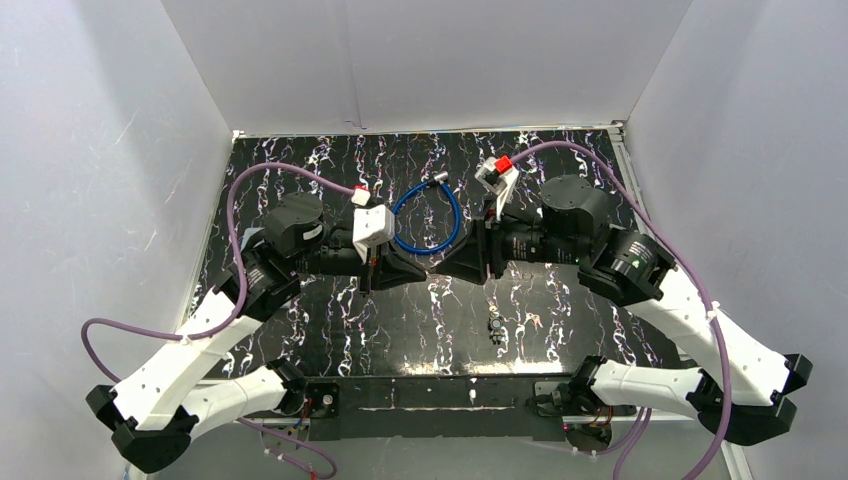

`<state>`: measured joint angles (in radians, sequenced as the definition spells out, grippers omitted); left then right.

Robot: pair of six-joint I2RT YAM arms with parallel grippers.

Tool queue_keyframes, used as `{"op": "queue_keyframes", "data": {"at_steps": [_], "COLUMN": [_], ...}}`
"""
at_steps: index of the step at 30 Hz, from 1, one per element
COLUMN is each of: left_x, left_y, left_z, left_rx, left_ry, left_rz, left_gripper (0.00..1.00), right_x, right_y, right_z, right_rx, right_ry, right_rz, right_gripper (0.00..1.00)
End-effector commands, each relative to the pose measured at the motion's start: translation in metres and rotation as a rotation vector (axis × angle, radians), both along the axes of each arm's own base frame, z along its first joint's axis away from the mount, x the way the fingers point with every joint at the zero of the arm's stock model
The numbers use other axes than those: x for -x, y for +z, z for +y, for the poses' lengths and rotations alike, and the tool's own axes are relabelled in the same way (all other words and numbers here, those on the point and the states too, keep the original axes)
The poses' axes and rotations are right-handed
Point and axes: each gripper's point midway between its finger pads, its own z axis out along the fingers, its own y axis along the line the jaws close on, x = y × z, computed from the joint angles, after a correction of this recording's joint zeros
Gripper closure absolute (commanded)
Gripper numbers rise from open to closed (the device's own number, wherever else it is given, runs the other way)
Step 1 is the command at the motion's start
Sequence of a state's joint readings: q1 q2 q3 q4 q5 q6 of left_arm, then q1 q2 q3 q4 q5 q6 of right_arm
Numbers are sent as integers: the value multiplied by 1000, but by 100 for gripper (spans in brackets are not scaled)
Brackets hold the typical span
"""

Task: Unlock with the key

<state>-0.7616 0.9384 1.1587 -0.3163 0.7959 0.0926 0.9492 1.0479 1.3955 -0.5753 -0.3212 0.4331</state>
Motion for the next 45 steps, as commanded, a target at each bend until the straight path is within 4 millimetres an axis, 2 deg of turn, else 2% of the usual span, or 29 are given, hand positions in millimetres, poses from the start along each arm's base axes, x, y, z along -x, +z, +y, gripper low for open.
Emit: {"op": "queue_keyframes", "data": {"at_steps": [1, 9, 13, 15, 17, 19, 24, 32, 41, 45], "left_x": [5, 1, 0, 1, 1, 3, 16, 28, 43, 47], "left_y": [16, 14, 16, 17, 18, 20, 23, 26, 25, 23], "left_z": [0, -2, -2, -2, -2, -3, -2, 0, 4, 9], "left_rx": [24, 6, 8, 10, 12, 15, 25, 29, 24, 8], "left_ry": [-15, -4, -4, -7, -11, -21, -84, -145, -222, -246], "left_rz": [-9, 5, 0, 2, 4, 8, 24, 49, 60, 21], "left_gripper": [100, 100, 100, 100, 100, 100, 89, 82, 79, 83], "right_x": [5, 11, 11, 11, 11, 10, 9, 8, 9, 10], "right_y": [27, 19, 13, 13, 14, 15, 18, 18, 16, 12], "right_z": [6, 8, 9, 10, 10, 10, 7, 4, 2, 0], "right_rx": [-63, -54, -40, -39, -40, -44, -55, -56, -48, -29], "right_ry": [42, 59, 57, 58, 58, 53, 33, 21, 23, 28], "right_rz": [-84, -60, -48, -45, -44, -46, -58, -63, -66, -70], "right_gripper": [54, 69, 82, 93, 99, 99, 99, 99, 99, 99]}}
